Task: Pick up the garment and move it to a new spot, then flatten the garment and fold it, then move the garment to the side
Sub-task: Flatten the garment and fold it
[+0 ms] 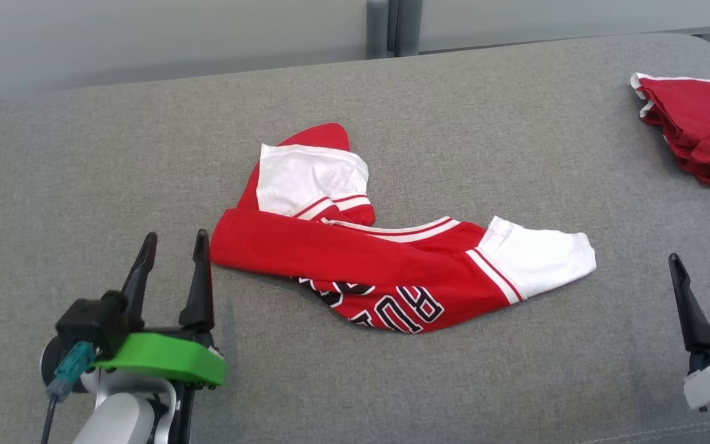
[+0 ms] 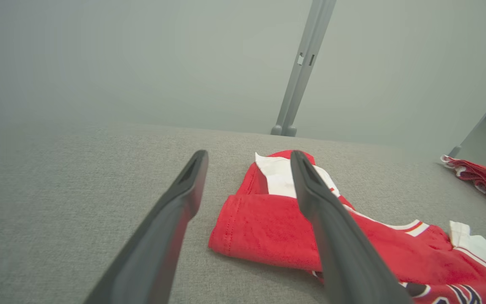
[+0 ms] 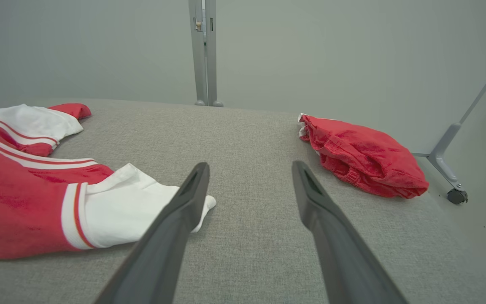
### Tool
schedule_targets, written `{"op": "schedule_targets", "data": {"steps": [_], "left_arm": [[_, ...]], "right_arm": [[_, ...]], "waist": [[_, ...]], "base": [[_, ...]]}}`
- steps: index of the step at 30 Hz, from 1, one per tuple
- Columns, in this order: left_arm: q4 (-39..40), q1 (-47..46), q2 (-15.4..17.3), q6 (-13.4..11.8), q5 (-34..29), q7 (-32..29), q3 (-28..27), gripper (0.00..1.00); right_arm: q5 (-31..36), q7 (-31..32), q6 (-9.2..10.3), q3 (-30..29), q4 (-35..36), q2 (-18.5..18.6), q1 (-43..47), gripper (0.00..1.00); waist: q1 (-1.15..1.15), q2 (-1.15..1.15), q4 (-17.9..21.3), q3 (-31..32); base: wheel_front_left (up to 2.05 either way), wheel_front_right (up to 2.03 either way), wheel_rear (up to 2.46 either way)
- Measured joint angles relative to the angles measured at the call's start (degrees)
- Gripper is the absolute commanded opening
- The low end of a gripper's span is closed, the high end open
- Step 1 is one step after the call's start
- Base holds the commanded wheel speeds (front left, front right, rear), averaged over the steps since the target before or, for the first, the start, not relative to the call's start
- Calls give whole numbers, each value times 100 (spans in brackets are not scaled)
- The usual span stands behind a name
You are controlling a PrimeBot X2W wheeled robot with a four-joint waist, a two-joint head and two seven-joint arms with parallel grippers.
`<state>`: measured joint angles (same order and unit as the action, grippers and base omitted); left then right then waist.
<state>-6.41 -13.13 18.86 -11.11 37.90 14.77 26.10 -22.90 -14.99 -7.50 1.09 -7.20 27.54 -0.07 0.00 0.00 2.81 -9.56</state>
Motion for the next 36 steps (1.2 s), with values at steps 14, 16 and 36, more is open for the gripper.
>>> {"op": "schedule_targets", "data": {"steps": [14,16,36], "left_arm": [[1038,1835,-319,178,-855,26,-1421,100],[1001,1909,-389,274,-907,26,-1491,100],[-12,-611,-272,915,-777,-2450,-870,100]], "right_arm": [[509,-4,0,-925,349,-1294,1060,100],[523,-4,0,-954,349,-1333,1104,100],[-543,1247,0,63,-898,-498,-1386,100]], "waist": [[0,0,-276,411],[0,0,-287,447],[0,0,-217,-642]], "base": [[0,0,0],[0,0,0],[0,0,0]]}}
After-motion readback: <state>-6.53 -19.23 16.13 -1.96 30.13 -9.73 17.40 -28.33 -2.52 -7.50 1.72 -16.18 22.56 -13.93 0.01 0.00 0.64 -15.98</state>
